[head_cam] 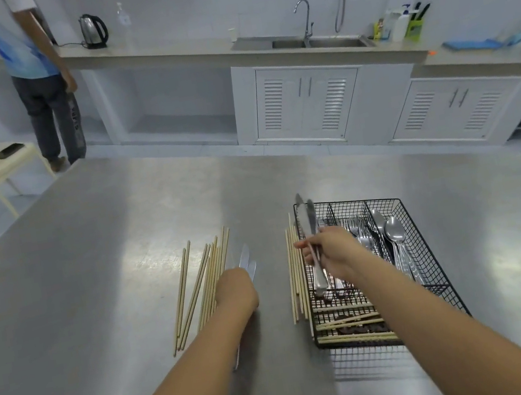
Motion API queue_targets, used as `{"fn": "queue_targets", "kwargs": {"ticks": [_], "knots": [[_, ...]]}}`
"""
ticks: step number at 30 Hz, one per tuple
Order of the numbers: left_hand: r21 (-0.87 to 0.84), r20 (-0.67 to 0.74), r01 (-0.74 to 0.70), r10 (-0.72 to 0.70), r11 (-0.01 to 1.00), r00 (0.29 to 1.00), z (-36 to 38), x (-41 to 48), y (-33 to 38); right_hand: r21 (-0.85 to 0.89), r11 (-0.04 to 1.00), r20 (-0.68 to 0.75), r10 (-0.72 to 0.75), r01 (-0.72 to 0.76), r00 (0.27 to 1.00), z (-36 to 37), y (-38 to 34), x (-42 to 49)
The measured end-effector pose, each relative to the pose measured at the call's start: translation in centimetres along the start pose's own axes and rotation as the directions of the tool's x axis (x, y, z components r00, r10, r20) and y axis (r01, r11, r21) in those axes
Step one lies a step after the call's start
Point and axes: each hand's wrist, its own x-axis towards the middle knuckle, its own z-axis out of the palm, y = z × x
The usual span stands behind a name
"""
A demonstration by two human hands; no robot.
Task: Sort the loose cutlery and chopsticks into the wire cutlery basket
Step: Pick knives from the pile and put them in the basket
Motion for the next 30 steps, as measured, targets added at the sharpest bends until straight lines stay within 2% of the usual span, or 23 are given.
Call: {"fn": "queue_targets", "kwargs": {"ticks": [6, 9, 13, 17, 21, 25, 28, 30], "knots": [[-0.156, 0.022, 0.162, -0.160, 0.974, 0.987, 1.2, 0.7, 0.1, -0.105, 0.989, -0.133, 0.091, -0.106, 0.987, -4.0, -0.6, 1.4], [-0.158, 0.041, 0.196, -0.192, 0.968, 0.981, 1.5, 0.8, 0.3, -0.130, 0.984, -0.161, 0.101, -0.123, 0.982, -4.4, -0.1, 2.2], [-0.119, 0.046, 0.161, -0.157, 0.980, 0.987, 1.7, 1.2, 0.5, -0.189, 0.974, -0.193, 0.087, -0.124, 0.977, -3.7, 0.6, 3.6], [-0.057, 0.028, 0.161, -0.159, 0.985, 0.987, 2.0, 1.2, 0.5, -0.315, 0.942, -0.292, 0.023, -0.119, 0.956, -2.8, 1.5, 4.9], [-0.130, 0.010, 0.185, -0.185, 0.974, 0.983, 2.4, 1.1, 0.0, -0.425, 0.896, -0.341, -0.023, -0.132, 0.940, -2.7, 2.3, 5.8], [-0.276, -0.021, 0.160, -0.172, 0.948, 0.985, 1.9, 1.4, 0.0, -0.475, 0.870, -0.345, -0.043, -0.135, 0.938, -2.3, 2.0, 5.6], [-0.321, -0.055, 0.089, -0.112, 0.943, 0.992, 0.5, 2.1, 1.1, -0.431, 0.887, -0.327, 0.020, -0.167, 0.945, -2.6, 1.5, 5.8], [-0.345, -0.065, 0.059, -0.087, 0.937, 0.994, -1.0, 2.5, 2.2, -0.472, 0.863, -0.303, 0.036, -0.183, 0.952, -2.7, 1.2, 5.8]]}}
